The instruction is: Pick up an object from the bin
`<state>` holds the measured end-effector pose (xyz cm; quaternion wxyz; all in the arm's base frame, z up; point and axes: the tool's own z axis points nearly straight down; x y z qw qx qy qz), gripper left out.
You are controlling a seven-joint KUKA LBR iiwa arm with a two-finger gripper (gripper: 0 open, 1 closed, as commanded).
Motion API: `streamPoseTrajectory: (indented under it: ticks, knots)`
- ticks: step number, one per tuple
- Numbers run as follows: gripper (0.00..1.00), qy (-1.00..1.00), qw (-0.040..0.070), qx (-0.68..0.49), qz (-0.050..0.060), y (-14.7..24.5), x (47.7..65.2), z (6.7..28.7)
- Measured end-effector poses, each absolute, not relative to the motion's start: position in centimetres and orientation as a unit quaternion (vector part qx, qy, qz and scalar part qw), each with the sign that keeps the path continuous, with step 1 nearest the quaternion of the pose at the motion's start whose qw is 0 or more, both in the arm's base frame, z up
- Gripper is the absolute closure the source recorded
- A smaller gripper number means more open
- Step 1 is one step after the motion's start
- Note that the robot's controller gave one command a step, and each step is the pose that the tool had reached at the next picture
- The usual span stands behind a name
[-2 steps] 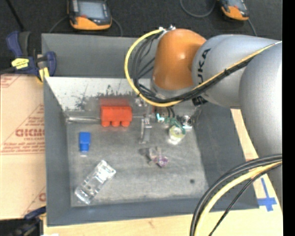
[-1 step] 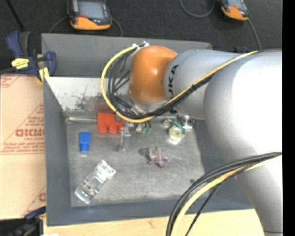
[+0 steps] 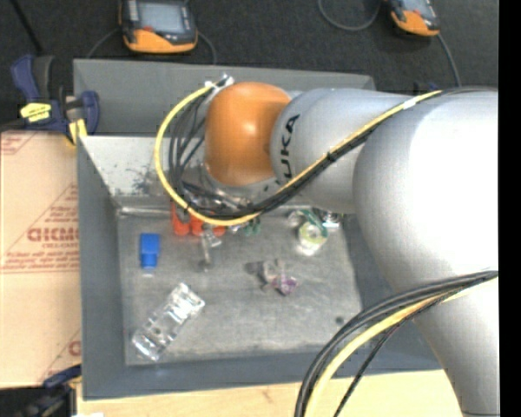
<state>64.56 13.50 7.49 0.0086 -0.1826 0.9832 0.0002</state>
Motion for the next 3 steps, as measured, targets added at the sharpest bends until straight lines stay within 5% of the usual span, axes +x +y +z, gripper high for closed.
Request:
streamPoseTrajectory:
  ticks: [1,2,3]
  knots:
    - [0.00,0.889,0.004,-0.457,0.000,21.5,64.6,7.2]
    - [1.00,0.891,0.004,-0.455,0.001,21.4,64.7,7.3]
    - [1.00,0.852,0.005,-0.523,-0.001,20.1,62.6,7.4]
